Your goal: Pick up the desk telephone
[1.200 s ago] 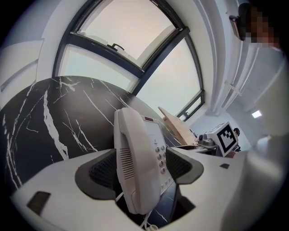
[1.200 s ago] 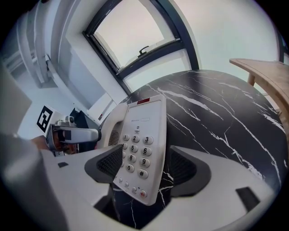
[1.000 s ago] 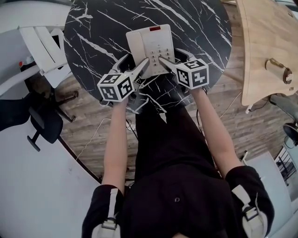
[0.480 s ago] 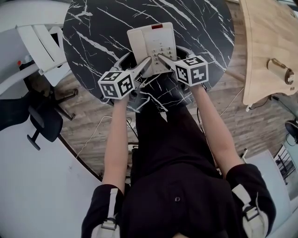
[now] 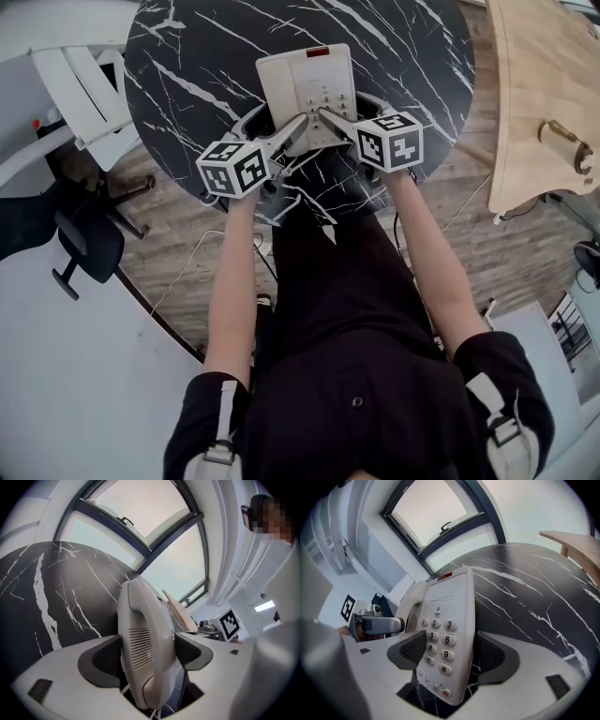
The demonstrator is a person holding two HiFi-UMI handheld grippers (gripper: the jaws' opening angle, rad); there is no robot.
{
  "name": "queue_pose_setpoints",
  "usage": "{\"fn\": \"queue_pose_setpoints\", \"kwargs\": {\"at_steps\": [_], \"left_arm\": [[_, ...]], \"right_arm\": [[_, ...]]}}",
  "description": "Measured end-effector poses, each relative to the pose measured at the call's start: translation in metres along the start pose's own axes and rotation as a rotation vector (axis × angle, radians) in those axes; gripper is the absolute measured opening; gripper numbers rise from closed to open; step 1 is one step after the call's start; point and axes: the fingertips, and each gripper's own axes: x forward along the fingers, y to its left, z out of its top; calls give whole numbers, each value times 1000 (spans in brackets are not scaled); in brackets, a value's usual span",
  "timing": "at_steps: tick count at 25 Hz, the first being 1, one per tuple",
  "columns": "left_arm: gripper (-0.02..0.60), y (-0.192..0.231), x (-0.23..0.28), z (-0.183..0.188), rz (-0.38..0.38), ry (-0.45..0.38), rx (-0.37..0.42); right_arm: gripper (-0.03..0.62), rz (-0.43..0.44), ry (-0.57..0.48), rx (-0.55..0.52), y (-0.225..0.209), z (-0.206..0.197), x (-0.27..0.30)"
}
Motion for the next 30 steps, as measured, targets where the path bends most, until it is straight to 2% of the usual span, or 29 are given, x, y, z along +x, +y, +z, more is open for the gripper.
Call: {"fn": "queue_pose_setpoints", "kwargs": {"at_steps": [13, 21, 30], "left_arm": [[379, 1, 1, -1, -27, -30, -35], [377, 1, 0, -1, -3, -53, -54], [354, 0, -3, -2, 35, -42, -83]], "right_arm": [[336, 39, -4, 2, -2, 0, 2], [334, 36, 2, 11, -1, -1, 2], [328, 7, 27, 32, -1, -2, -1]]}}
